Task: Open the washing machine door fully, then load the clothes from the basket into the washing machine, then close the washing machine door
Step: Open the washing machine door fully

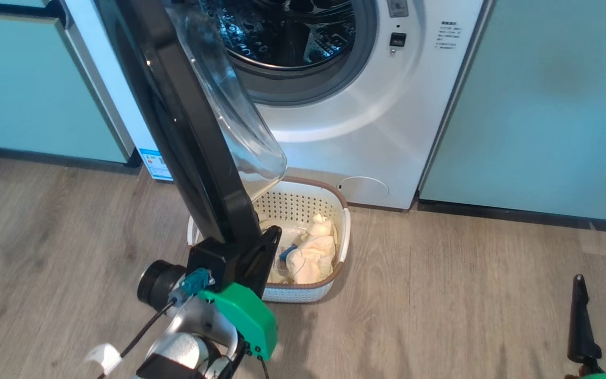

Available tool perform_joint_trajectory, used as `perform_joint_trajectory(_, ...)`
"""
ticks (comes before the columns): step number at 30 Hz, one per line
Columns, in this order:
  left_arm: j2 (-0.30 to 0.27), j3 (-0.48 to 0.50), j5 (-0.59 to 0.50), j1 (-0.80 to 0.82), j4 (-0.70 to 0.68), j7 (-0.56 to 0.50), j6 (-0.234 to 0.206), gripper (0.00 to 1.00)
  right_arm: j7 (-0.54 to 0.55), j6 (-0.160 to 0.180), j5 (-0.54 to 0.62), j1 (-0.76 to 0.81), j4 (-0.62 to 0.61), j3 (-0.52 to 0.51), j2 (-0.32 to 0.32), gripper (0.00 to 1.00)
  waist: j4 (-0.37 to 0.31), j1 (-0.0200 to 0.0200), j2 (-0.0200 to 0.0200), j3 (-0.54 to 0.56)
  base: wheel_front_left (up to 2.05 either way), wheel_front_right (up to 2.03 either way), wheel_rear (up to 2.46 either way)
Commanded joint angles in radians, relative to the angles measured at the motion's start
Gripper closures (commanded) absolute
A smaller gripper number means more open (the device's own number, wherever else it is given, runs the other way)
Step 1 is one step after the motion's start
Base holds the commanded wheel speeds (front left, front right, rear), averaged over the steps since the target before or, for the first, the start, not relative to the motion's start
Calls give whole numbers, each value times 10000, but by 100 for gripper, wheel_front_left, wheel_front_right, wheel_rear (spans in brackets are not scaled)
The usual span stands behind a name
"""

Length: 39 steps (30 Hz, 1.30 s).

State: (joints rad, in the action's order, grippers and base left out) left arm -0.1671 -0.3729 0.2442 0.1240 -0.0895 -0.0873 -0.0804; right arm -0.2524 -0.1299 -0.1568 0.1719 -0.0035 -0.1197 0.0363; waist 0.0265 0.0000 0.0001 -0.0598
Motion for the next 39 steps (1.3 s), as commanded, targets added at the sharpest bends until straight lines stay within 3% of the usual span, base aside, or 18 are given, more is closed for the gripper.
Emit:
perform_joint_trajectory(1,-150,462,63,268,-285,98,-145,100,-93,-8,22,-370,-280,200,139,0,70,0,-1,-34,0,0,0)
perform_joint_trajectory(18,-5,414,88,-4,-470,416,-510,100,-93,-8,64,-524,-159,159,139,0,1226,0,-1,-218,0,0,0)
perform_joint_trajectory(39,-220,622,-32,-436,-456,759,-1004,100,-93,-8,176,-430,-27,82,139,0,2869,0,-1,-44,0,0,0)
